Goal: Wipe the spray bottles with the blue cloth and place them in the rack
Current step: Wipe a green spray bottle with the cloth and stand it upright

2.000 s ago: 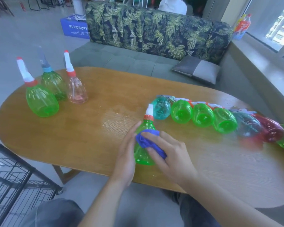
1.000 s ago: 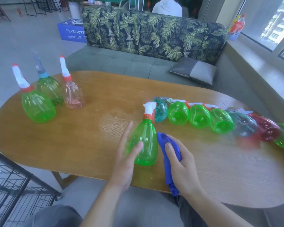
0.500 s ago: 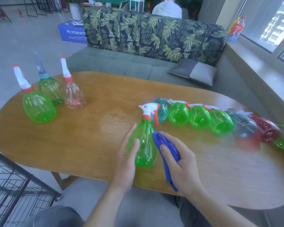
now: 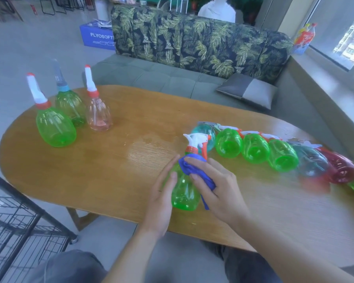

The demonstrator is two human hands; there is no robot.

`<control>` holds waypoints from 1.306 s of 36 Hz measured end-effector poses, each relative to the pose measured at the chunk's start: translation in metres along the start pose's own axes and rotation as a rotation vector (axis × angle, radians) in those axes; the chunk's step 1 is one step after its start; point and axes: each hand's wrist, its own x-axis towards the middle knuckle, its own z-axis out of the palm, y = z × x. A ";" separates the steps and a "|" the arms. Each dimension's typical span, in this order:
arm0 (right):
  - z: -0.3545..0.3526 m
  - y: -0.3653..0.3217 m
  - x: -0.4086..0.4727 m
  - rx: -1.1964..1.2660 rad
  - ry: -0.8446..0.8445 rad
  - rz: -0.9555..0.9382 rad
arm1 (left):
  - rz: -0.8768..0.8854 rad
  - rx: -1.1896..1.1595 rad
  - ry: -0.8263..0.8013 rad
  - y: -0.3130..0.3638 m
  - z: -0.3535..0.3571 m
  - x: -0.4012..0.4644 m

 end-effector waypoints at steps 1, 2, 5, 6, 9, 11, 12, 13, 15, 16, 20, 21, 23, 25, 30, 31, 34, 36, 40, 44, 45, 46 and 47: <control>-0.001 -0.001 -0.004 -0.015 -0.022 -0.044 | -0.006 -0.012 0.007 -0.001 0.000 0.001; -0.002 -0.002 -0.009 -0.036 -0.049 -0.092 | -0.009 -0.016 0.008 -0.001 -0.001 0.001; -0.004 -0.003 -0.026 -0.140 -0.156 -0.264 | -0.014 -0.024 0.001 -0.002 -0.003 0.001; -0.006 -0.003 -0.031 -0.189 -0.185 -0.330 | -0.011 -0.019 0.002 -0.001 -0.003 0.000; -0.012 0.001 -0.039 -0.300 -0.221 -0.483 | 0.010 -0.005 -0.011 0.004 0.002 -0.002; -0.018 0.001 -0.039 -0.297 -0.204 -0.504 | 0.015 -0.005 -0.030 0.006 0.004 -0.004; -0.020 0.001 -0.036 -0.270 -0.180 -0.484 | 0.016 0.000 -0.032 0.007 0.005 -0.005; -0.021 0.000 -0.033 -0.224 -0.147 -0.443 | 0.015 0.003 -0.028 0.007 0.004 -0.005; -0.023 -0.002 -0.022 -0.109 -0.054 -0.312 | 0.008 0.000 -0.026 0.005 0.003 -0.005; -0.025 -0.003 -0.014 -0.066 -0.004 -0.230 | 0.005 0.001 -0.029 0.004 0.002 -0.004; -0.026 -0.004 0.016 0.001 0.071 0.039 | 0.017 0.022 -0.064 0.000 0.003 -0.003; -0.023 -0.003 0.020 0.002 0.057 0.063 | 0.011 0.018 -0.066 -0.001 0.004 -0.003; -0.014 -0.002 0.020 -0.004 0.026 0.067 | 0.014 0.006 -0.052 -0.002 0.004 -0.001; -0.006 -0.002 0.013 0.009 0.017 0.039 | 0.009 -0.012 -0.030 -0.002 0.004 0.001; -0.003 0.001 -0.009 -0.040 -0.050 -0.164 | -0.020 -0.035 -0.009 -0.001 -0.001 0.001; -0.004 0.001 -0.014 -0.058 -0.080 -0.206 | -0.019 -0.028 -0.015 -0.001 -0.001 0.001; -0.007 -0.001 -0.029 -0.182 -0.164 -0.339 | -0.005 0.007 -0.019 -0.002 -0.003 0.000; -0.012 -0.003 -0.035 -0.244 -0.204 -0.434 | 0.006 0.029 -0.030 -0.001 -0.002 0.000; -0.022 -0.005 -0.039 -0.249 -0.217 -0.514 | -0.005 0.033 -0.042 0.002 0.001 -0.002; -0.030 -0.010 -0.018 -0.066 -0.068 -0.232 | -0.012 0.028 -0.048 0.001 0.001 -0.004; -0.030 -0.011 -0.009 -0.033 -0.026 -0.143 | -0.014 0.026 -0.048 0.001 0.002 -0.004; -0.030 -0.011 0.000 -0.017 0.000 -0.058 | -0.012 0.025 -0.054 0.002 0.003 -0.004; -0.030 -0.011 0.009 -0.013 0.007 0.014 | -0.009 0.024 -0.061 0.002 0.004 -0.004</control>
